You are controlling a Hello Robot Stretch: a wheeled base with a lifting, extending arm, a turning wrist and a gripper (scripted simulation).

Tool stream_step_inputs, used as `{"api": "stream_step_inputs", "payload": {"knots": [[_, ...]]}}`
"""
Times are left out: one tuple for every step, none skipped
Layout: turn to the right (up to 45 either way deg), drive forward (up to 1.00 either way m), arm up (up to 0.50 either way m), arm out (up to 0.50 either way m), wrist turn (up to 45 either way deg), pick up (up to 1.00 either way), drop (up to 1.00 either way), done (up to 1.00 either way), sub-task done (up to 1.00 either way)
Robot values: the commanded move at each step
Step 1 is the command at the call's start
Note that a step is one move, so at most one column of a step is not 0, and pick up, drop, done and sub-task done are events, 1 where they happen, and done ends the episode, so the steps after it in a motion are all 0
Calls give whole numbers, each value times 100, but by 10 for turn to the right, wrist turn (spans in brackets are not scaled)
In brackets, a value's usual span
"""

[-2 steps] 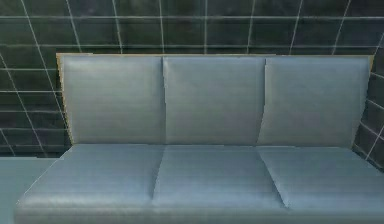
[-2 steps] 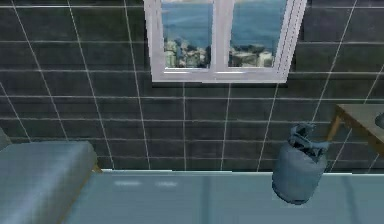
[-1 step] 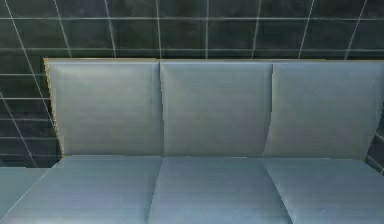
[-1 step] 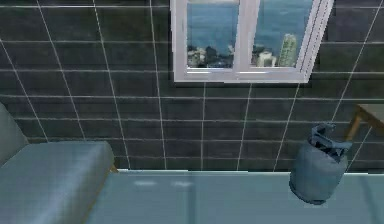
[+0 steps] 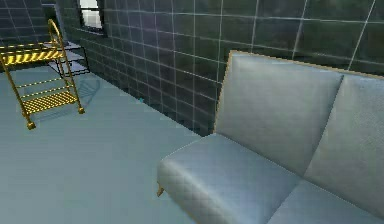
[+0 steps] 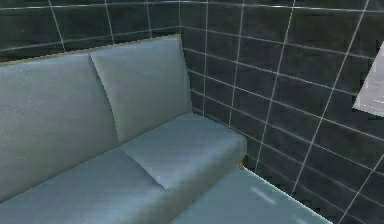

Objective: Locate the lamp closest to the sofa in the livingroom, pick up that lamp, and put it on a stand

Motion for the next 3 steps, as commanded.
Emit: {"api": "stream_step_inputs", "payload": {"knots": [[-210,0,0,0,0,0,0,0,0],[0,100,0,0,0,0,0,0,0],[-30,0,0,0,0,0,0,0,0]]}}
